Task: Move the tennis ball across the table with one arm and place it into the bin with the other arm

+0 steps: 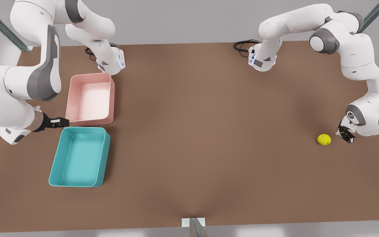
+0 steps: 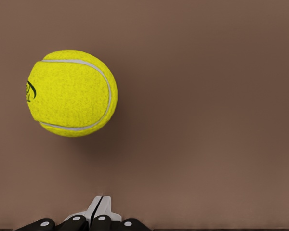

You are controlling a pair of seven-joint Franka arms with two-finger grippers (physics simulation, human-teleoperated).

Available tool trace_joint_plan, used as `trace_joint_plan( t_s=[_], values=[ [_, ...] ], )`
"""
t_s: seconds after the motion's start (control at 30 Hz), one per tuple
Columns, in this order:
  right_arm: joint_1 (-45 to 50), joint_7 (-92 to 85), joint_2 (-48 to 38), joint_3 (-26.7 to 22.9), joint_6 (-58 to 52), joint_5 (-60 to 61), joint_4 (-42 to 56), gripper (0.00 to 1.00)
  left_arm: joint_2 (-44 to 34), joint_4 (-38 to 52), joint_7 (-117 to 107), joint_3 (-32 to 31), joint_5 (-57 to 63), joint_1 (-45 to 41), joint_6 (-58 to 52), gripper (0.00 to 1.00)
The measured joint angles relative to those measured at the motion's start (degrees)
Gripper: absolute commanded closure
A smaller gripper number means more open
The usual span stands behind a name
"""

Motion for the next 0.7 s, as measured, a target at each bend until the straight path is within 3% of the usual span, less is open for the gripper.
trace_joint_plan(
  t_s=[0.53,0.7],
  values=[
    [-0.03,-0.22,0.35,0.0,0.01,-0.04,-0.08,0.0,0.48,-1.88,2.35,-0.67,-2.29,-4.27,4.99,0.79],
    [0.01,-0.26,0.43,0.0,0.02,-0.07,-0.17,0.0,-4.34,-3.79,-13.39,-18.71,-1.61,-9.65,0.25,0.79]
  ],
)
